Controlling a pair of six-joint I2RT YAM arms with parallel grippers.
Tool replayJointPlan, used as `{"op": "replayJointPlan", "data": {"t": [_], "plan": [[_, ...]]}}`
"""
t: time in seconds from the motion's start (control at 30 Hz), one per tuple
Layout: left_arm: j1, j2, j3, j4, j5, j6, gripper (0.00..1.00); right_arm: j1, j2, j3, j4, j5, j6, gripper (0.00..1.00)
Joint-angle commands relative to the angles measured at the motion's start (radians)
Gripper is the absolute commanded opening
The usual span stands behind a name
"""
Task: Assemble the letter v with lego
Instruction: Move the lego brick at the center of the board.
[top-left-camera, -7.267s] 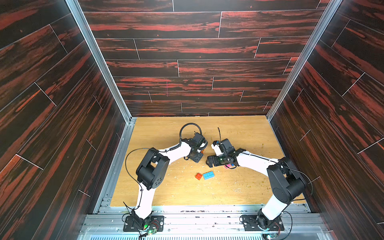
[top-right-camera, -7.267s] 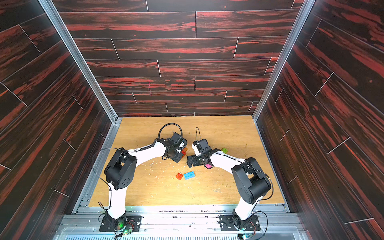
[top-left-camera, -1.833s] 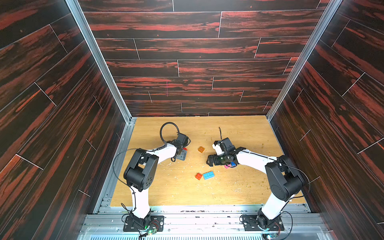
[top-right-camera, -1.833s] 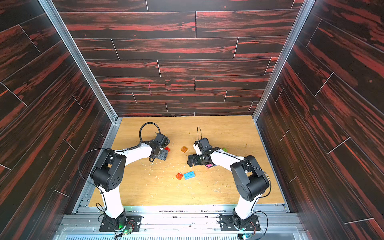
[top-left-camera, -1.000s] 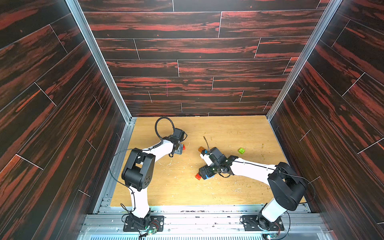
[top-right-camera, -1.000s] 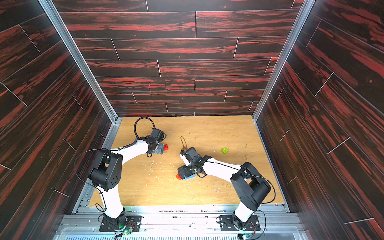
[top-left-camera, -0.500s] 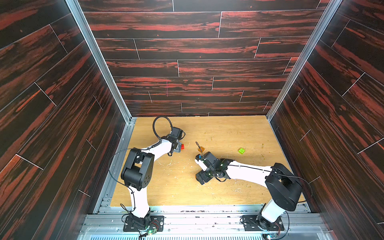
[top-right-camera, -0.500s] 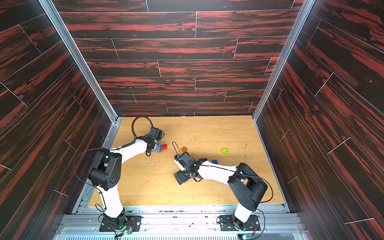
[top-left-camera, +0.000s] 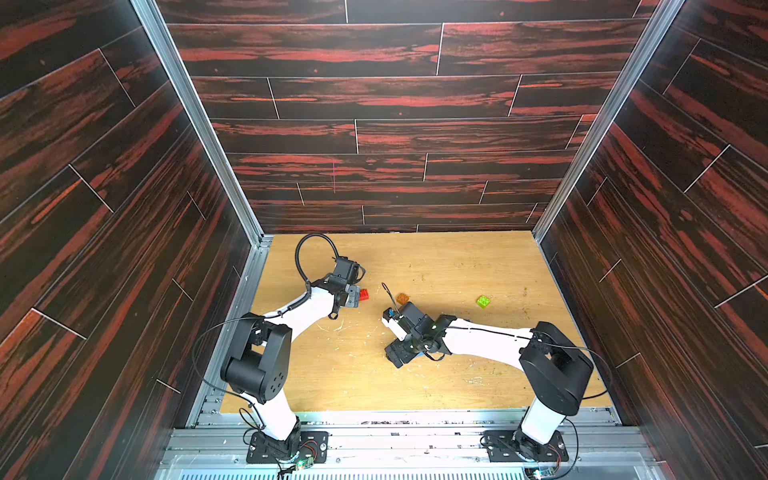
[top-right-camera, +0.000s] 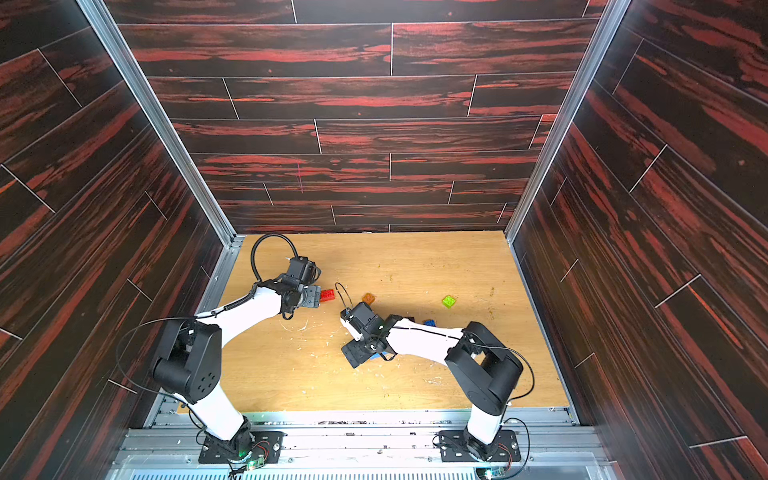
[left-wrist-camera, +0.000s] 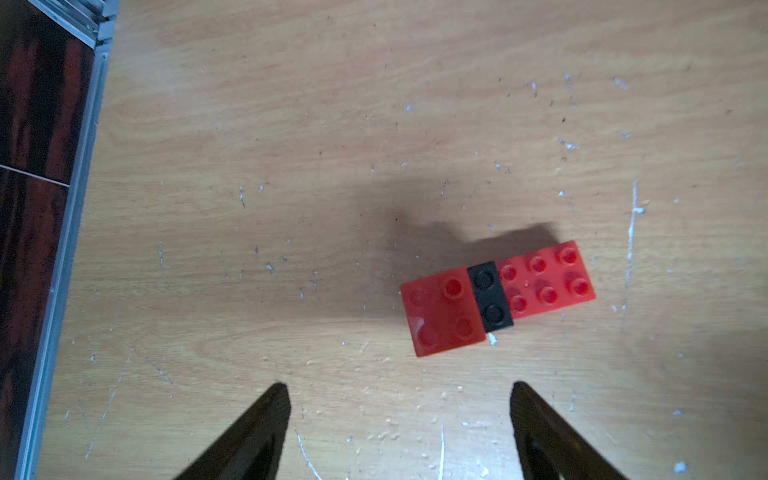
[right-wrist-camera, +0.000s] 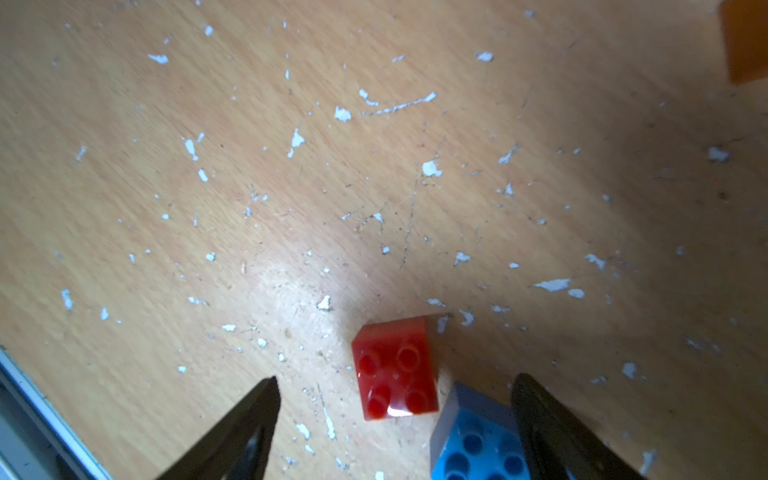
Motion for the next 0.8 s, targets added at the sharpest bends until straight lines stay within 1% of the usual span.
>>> {"op": "replayJointPlan", "data": {"t": [0.0, 0.13, 0.33, 0.53, 0.57, 0.63, 0.77], "plan": [[0.003, -0.039, -0.01, -0.02, 0.014, -0.027, 0.85, 0.009, 0.027, 0.027, -0.031, 0.005, -0.011, 0.89], [0.003, -0.036, -0.014, -0.042, 0.016, -0.047, 0.85, 0.009, 0.041, 0.032, -0.034, 0.019, -0.018, 0.89], [0.003, -0.023, -0.026, -0.072, -0.036, -0.086, 0.85, 0.01, 0.053, 0.038, -0.038, 0.011, -0.022, 0.89], [0.006, 0.021, 0.002, -0.087, -0.074, -0.092, 0.86, 0.01, 0.064, 0.043, -0.045, 0.016, -0.026, 0.89], [0.006, 0.051, 0.009, -0.087, -0.08, -0.095, 0.87, 0.009, 0.064, 0.043, -0.045, 0.016, -0.026, 0.89], [0.006, 0.068, 0.022, -0.086, -0.088, -0.103, 0.88, 0.009, 0.063, 0.042, -0.045, 0.014, -0.025, 0.89], [0.009, 0.116, 0.073, -0.112, -0.094, -0.111, 0.9, 0.009, 0.063, 0.043, -0.047, 0.016, -0.025, 0.89]]}}
